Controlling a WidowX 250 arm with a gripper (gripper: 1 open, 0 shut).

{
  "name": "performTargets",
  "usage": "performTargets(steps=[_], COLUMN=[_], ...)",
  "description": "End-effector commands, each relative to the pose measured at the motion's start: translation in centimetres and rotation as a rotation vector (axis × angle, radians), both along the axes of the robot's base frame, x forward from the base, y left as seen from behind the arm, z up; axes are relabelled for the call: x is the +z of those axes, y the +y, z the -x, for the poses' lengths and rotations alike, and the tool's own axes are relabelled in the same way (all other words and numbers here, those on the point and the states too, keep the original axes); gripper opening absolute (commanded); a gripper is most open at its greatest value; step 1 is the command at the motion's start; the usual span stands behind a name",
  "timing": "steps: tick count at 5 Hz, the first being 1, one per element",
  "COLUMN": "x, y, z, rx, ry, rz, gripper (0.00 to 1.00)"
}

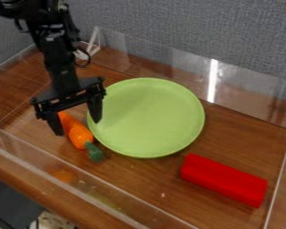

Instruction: Put the carrot on the green plate

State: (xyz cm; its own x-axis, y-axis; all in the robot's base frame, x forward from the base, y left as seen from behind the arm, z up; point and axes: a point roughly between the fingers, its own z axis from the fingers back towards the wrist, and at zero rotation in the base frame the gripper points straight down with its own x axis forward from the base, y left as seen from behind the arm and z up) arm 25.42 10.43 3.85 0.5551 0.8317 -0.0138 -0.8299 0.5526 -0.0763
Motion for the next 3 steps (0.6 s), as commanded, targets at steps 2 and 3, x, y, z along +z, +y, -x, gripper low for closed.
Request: performTargets(steps=[2, 3], x=[-0.2, -0.5], y=[0.0, -1.2], z=[-0.4, -0.2], rx=[-0.059, -0.099], ry=[-0.052, -0.063], rz=[-0.025, -0.034], gripper=[1.00, 1.00])
